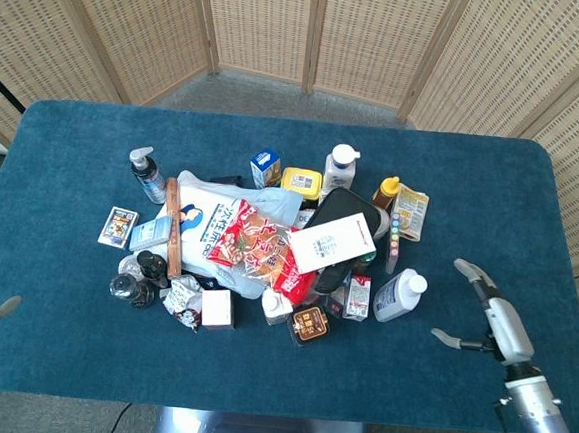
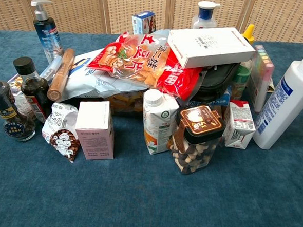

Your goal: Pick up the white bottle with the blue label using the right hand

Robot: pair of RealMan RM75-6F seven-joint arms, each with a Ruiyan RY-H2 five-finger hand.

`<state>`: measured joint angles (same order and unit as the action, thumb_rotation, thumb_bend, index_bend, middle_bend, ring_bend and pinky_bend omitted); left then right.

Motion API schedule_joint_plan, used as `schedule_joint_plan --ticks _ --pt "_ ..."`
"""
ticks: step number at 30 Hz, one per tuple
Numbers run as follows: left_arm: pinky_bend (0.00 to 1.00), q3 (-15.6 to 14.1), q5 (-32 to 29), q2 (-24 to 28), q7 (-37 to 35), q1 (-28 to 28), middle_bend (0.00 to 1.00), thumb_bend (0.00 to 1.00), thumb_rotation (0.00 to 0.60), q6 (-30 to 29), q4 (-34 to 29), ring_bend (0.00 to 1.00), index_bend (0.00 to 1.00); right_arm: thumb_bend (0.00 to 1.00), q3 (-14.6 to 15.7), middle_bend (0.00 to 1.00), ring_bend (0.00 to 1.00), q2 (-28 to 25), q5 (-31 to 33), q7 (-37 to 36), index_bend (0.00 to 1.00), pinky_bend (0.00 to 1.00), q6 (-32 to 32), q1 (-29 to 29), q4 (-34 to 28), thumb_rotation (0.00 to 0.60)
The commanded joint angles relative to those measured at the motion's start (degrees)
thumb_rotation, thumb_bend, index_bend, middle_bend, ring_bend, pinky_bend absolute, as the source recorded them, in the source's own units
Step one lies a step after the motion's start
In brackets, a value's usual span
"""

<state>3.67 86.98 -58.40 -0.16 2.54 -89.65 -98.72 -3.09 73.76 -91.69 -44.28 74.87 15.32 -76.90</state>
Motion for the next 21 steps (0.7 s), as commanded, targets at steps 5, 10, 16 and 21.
schedule_joint_plan --ticks 5,10,16,21 --pt "0.00 0.20 -0.76 -0.04 -0.48 0.04 0.00 0.00 0.600 0.22 0.45 0.00 0.00 0.00 -0.77 0.00 0.00 3.10 1.63 0.16 0.00 0.00 -2.08 2.04 1.00 0.502" --pt "0.00 0.19 -1.05 -0.04 -0.52 0.08 0.00 0.00 0.600 0.47 0.71 0.00 0.00 0.00 -0.48 0.00 0.00 4.61 1.89 1.05 0.00 0.00 -1.97 2.21 0.54 0.501" --pt "0.00 0.10 -1.05 0.01 -0.90 -0.07 0.00 0.00 0.600 0.33 0.93 0.00 0.00 0.00 -0.96 0.00 0.00 6.65 2.91 1.17 0.00 0.00 -1.47 2.34 0.92 0.501" --pt "0.00 0.15 -1.19 0.10 -1.25 -0.17 0.00 0.00 0.600 0.20 1.01 0.00 0.00 0.00 -1.46 0.00 0.00 8.42 3.84 2.20 0.00 0.00 -0.76 2.22 0.65 0.499"
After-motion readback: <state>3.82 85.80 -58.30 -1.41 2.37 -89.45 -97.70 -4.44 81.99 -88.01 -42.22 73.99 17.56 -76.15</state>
